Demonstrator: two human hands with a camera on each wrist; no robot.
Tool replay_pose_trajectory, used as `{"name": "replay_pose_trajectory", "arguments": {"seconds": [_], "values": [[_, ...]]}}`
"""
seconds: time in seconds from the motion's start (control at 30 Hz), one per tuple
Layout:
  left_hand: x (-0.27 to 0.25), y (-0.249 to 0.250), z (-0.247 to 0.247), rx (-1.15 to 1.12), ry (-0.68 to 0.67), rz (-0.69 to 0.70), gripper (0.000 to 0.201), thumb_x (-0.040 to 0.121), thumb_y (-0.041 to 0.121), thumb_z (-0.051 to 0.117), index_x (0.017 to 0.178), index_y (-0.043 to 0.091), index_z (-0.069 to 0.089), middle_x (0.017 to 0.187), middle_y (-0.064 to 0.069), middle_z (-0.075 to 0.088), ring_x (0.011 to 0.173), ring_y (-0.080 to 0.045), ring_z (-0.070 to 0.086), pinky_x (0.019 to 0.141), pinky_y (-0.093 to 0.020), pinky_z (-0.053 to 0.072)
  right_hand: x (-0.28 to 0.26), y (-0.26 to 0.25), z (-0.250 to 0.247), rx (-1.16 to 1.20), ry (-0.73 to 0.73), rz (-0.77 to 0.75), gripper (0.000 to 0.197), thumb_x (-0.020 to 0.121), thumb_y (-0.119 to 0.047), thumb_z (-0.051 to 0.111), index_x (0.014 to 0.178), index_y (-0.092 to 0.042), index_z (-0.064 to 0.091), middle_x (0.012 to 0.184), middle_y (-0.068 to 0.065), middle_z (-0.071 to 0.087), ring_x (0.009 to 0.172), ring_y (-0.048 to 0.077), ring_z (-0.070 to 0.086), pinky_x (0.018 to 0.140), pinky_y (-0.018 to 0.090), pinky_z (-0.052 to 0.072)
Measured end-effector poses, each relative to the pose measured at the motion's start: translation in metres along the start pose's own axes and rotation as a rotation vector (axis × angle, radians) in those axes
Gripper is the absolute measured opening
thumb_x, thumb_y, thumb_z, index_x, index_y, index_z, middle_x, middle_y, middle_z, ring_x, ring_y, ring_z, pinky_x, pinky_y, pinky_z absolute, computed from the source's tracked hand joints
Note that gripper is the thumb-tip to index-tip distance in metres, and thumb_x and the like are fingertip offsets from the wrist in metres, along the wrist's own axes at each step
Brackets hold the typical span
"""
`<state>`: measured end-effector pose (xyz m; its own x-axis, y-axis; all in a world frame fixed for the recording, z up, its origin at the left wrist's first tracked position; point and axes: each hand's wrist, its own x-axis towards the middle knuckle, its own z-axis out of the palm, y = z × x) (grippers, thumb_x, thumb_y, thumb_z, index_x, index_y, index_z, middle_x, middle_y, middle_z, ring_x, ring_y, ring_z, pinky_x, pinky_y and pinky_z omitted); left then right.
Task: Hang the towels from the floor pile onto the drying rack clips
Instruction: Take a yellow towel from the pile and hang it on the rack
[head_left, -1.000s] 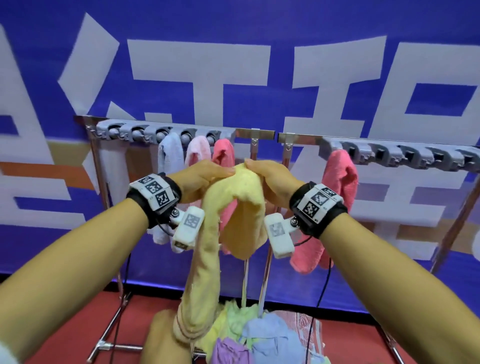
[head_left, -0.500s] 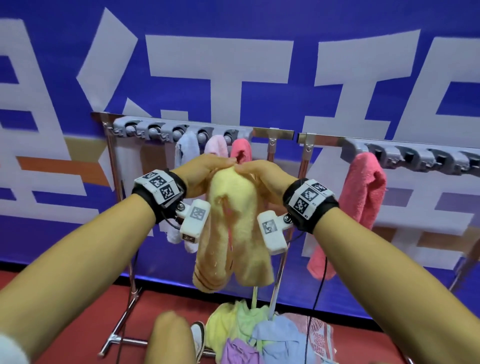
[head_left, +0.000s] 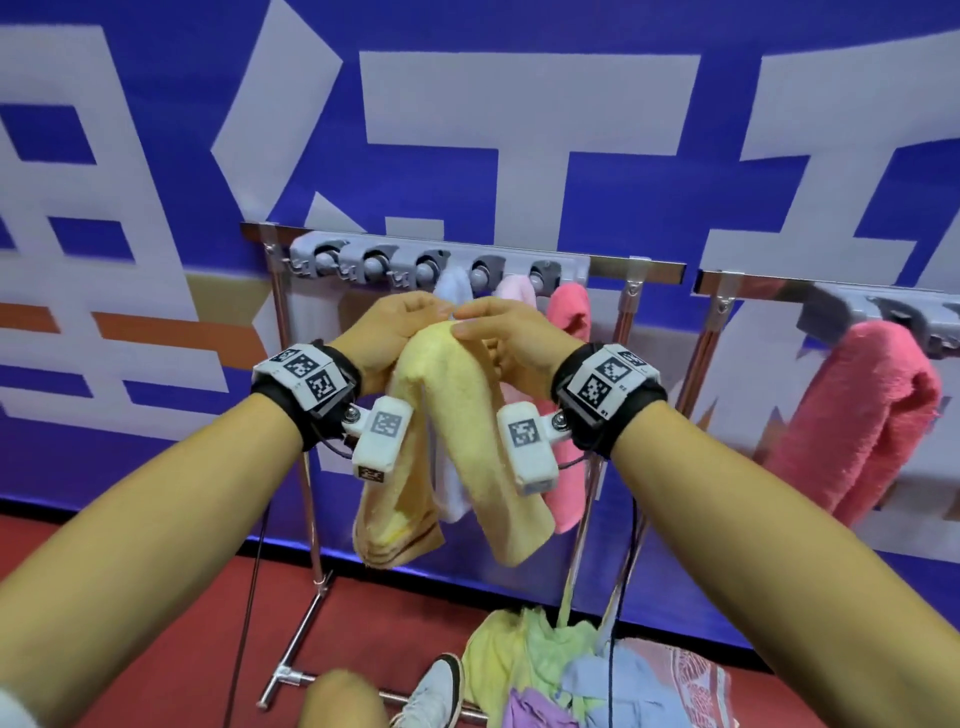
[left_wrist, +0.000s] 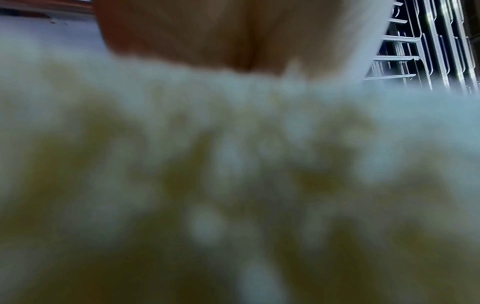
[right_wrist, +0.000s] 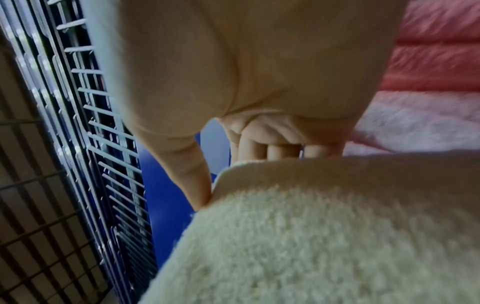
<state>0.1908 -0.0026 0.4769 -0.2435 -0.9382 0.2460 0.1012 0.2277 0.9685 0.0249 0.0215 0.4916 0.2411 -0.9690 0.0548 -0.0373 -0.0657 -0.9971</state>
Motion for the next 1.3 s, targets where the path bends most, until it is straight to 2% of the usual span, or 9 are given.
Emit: {"name": "replay_pose_trajectory", "arguments": {"seconds": [0.2, 0.37, 0.53, 0.63, 0.73, 0.93, 1.07, 1.17, 1.3], "values": [[0.022, 0.006, -0.047, 0.031, 0.083, 0.015, 0.02, 0.099, 0.019, 0.058, 0.08, 0.014, 0.059, 0.06, 0.004, 0.065, 0.053, -0.007, 0.057, 0.05, -0.02, 0.048, 0.048, -0.02, 0.039, -0.057, 0.03, -0.045, 0.021, 0.088, 0.001, 0.064, 0.081, -0.017, 0.057, 0.07, -0.002, 0.059, 0.051, 0.003, 0.057, 0.04, 0.015, 0.039], [0.04, 0.0, -0.089, 0.009, 0.179, 0.036, 0.017, 0.101, 0.026, 0.056, 0.097, 0.011, 0.063, 0.08, 0.001, 0.067, 0.072, -0.01, 0.063, 0.069, -0.025, 0.052, 0.088, -0.032, 0.072, -0.076, 0.058, -0.049, 0.021, 0.088, 0.002, 0.065, 0.084, -0.018, 0.057, 0.083, 0.003, 0.06, 0.076, 0.015, 0.057, 0.069, 0.027, 0.049], [0.047, -0.011, -0.123, -0.083, 0.388, 0.063, 0.01, 0.095, 0.029, 0.064, 0.089, 0.022, 0.064, 0.084, -0.002, 0.067, 0.085, -0.018, 0.061, 0.079, -0.035, 0.049, 0.12, -0.039, 0.096, -0.082, 0.105, -0.042, 0.023, 0.091, 0.001, 0.062, 0.102, -0.018, 0.055, 0.098, 0.007, 0.059, 0.082, 0.021, 0.059, 0.07, 0.031, 0.053], [0.046, -0.015, -0.132, -0.103, 0.37, 0.175, 0.01, 0.089, 0.029, 0.062, 0.087, 0.02, 0.064, 0.074, 0.008, 0.066, 0.074, -0.009, 0.06, 0.072, -0.03, 0.048, 0.139, -0.045, 0.098, -0.094, 0.153, -0.048, 0.023, 0.089, -0.002, 0.064, 0.098, -0.022, 0.057, 0.122, 0.012, 0.059, 0.11, 0.029, 0.06, 0.096, 0.045, 0.052], [0.047, -0.019, -0.135, -0.171, 0.29, 0.25, 0.037, 0.071, 0.022, 0.059, 0.108, 0.015, 0.063, 0.099, 0.0, 0.066, 0.093, -0.011, 0.062, 0.081, -0.023, 0.049, 0.149, -0.055, 0.096, -0.139, 0.16, -0.03, 0.035, 0.081, -0.006, 0.07, 0.111, -0.019, 0.057, 0.117, 0.006, 0.058, 0.118, 0.027, 0.054, 0.105, 0.046, 0.045], [0.058, -0.044, -0.132, 0.256, 0.224, 0.332, 0.072, 0.066, 0.005, 0.06, 0.137, 0.016, 0.049, 0.128, -0.005, 0.059, 0.116, -0.018, 0.058, 0.095, -0.033, 0.05, 0.154, -0.068, 0.079, -0.166, 0.09, 0.038, 0.041, 0.093, 0.0, 0.051, 0.129, -0.018, 0.051, 0.1, 0.012, 0.05, 0.079, 0.023, 0.048, 0.07, 0.035, 0.045], [0.073, -0.053, -0.123, 0.345, 0.409, 0.347, 0.055, 0.076, -0.004, 0.046, 0.121, 0.018, 0.067, 0.108, 0.006, 0.071, 0.104, -0.013, 0.065, 0.096, -0.038, 0.054, 0.16, -0.068, 0.069, -0.311, 0.185, 0.007, 0.024, 0.09, 0.005, 0.049, 0.097, -0.017, 0.056, 0.083, 0.01, 0.045, 0.067, 0.021, 0.042, 0.061, 0.032, 0.039], [0.083, -0.051, -0.115, 0.343, 0.491, 0.324, 0.051, 0.08, -0.006, 0.045, 0.118, 0.016, 0.07, 0.105, 0.007, 0.07, 0.103, -0.012, 0.064, 0.097, -0.033, 0.053, 0.166, -0.068, 0.058, -0.556, 0.242, -0.059, 0.019, 0.086, 0.004, 0.05, 0.075, -0.011, 0.051, 0.067, 0.007, 0.041, 0.063, 0.023, 0.04, 0.062, 0.035, 0.036], [0.091, -0.045, -0.099, 0.356, 0.51, 0.323, 0.05, 0.081, -0.004, 0.046, 0.117, 0.018, 0.072, 0.111, 0.003, 0.071, 0.106, -0.013, 0.064, 0.095, -0.023, 0.051, 0.164, -0.069, 0.053, -0.996, 0.276, -0.08, 0.026, 0.084, -0.007, 0.046, 0.107, -0.013, 0.057, 0.093, 0.004, 0.057, 0.083, 0.023, 0.053, 0.08, 0.033, 0.044]]}}
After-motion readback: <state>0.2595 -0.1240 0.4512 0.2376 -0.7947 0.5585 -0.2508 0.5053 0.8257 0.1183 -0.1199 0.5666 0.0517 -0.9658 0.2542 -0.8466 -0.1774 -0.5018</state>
